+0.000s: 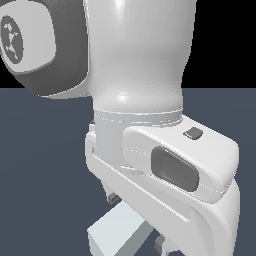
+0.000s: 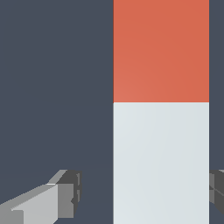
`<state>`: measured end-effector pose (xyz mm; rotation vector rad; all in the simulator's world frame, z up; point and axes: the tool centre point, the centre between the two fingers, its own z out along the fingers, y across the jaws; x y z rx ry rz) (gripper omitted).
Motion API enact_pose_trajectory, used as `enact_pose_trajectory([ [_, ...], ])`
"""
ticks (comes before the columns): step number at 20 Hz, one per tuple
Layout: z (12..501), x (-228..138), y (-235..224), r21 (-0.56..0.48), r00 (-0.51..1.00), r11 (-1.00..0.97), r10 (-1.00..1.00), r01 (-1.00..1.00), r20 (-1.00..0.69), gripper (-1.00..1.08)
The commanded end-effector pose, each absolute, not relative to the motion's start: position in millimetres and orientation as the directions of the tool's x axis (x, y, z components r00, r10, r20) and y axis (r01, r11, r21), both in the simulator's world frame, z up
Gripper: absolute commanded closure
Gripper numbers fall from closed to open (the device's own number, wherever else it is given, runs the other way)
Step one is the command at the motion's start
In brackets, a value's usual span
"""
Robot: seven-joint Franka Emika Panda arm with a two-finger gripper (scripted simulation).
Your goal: Insert the peg into the horizontal hole in a box.
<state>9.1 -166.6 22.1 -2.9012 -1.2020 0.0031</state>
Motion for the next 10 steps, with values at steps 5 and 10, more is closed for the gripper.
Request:
enact_pose_trajectory([
  [5,20.4,10.3,-166.8,0.0,0.707,-0.707,0.707,0.707,0.0,1.08],
  [10,20.4,10.3,-166.8,0.0,0.707,-0.707,0.707,0.707,0.0,1.08],
])
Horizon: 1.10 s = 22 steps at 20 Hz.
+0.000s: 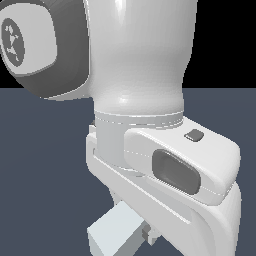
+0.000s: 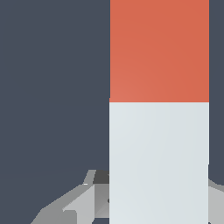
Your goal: Insert the peg into the horizontal hole in a box.
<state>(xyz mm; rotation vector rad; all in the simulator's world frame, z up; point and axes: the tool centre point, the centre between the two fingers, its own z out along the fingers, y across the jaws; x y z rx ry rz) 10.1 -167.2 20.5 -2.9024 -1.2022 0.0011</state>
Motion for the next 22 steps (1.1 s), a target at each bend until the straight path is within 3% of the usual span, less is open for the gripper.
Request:
enact_pose_trajectory([
  [1,20,10,-167,0.0,0.707,-0.707,0.707,0.707,0.0,1.08],
  [10,34,27,-130,0.001,0.609,-0.609,0.793,0.793,-0.001,1.08],
  [22,84,42,20,0.001,0.166,-0.166,0.986,0.986,-0.002,1.08],
])
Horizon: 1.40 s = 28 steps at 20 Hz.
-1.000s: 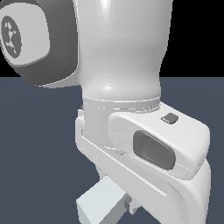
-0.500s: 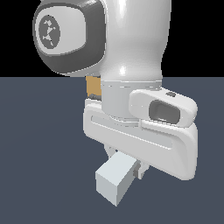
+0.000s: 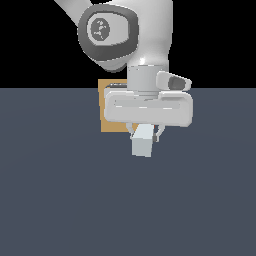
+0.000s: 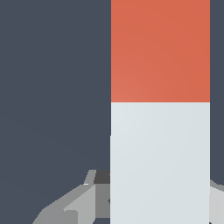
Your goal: Insert the peg into the horizontal hole in a box.
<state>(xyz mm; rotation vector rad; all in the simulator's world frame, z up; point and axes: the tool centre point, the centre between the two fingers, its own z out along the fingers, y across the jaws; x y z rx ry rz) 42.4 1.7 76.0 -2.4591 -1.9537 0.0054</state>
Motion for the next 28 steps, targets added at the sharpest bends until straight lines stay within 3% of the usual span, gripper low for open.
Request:
enact_pose_trajectory([
  [1,88,40,30,0.001,0.133,-0.133,0.991,0.991,-0.002,1.08],
  [9,102,27,73,0.0,-0.007,0.007,1.0,1.0,-0.001,1.08],
  [28,102,25,88,-0.001,-0.01,0.01,1.0,1.0,-0.001,1.08],
])
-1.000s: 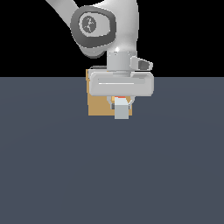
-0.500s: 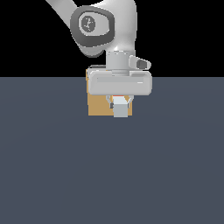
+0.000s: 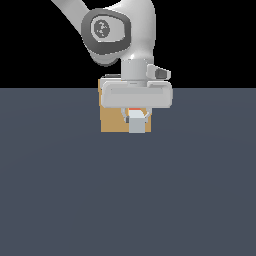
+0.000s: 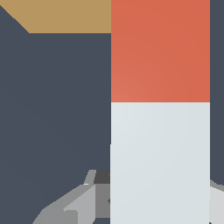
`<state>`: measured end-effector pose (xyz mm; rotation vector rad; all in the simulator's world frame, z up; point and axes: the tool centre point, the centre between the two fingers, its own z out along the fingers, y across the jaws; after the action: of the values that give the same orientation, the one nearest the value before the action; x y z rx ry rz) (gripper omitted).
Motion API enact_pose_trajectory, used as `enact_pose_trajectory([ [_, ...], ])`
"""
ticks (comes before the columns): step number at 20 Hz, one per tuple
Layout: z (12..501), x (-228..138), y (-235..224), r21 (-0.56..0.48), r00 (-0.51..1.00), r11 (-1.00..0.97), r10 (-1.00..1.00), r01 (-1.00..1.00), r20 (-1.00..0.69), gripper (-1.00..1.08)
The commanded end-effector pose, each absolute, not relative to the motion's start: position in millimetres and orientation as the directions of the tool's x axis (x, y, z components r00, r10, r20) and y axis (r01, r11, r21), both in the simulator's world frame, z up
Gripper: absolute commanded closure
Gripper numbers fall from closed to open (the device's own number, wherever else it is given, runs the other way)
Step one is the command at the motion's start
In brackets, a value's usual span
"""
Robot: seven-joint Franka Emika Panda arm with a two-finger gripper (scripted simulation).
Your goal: Insert the peg into the horizontal hole in a box.
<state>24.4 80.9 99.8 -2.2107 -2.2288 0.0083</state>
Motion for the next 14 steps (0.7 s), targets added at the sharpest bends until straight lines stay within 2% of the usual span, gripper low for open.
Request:
enact_pose_trajectory([
  [1,102,25,93,-0.001,-0.01,0.01,1.0,1.0,-0.001,1.08],
  [14,104,24,188,0.003,-0.01,0.01,1.0,1.0,0.0,1.08],
])
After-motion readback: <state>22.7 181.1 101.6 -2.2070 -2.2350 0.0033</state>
